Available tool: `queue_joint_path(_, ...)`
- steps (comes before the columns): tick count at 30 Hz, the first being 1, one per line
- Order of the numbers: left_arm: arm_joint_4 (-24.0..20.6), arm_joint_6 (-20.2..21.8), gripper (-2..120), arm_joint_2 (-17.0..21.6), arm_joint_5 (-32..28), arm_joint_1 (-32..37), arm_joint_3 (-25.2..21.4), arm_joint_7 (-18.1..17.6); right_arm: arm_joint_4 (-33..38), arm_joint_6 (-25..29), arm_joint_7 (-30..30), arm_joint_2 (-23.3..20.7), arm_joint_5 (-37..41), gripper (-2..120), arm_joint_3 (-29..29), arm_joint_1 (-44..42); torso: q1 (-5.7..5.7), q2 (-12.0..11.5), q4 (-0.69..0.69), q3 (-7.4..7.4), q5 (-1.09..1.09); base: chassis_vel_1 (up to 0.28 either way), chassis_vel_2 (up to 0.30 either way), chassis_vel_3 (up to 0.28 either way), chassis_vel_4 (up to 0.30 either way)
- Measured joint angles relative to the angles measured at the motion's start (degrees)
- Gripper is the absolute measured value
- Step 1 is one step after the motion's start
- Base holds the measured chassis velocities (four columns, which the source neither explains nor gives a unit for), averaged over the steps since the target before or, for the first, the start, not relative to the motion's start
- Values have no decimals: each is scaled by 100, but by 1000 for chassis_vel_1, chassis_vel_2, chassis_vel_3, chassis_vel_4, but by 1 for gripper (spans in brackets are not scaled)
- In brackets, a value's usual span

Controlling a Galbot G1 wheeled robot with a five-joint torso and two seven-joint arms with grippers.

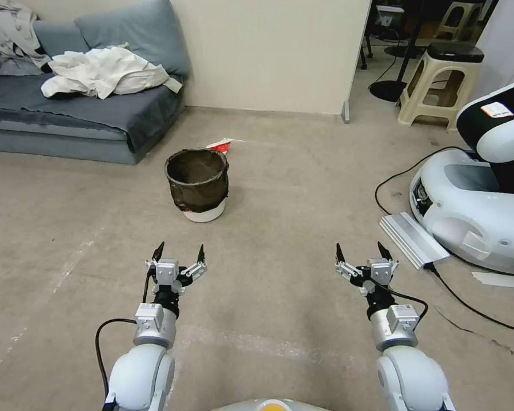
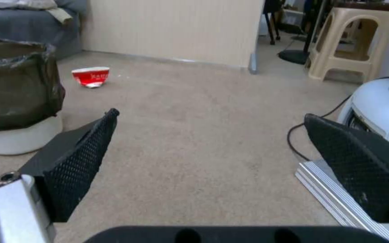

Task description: Pick up the trash can from the floor.

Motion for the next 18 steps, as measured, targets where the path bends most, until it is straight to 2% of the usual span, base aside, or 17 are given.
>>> queue_joint_path(18, -1, 0, 100, 0, 0, 0, 0, 0, -1, 0, 0, 0, 0, 100, 0, 0, 0, 0, 0, 0, 0, 0, 0, 0, 0)
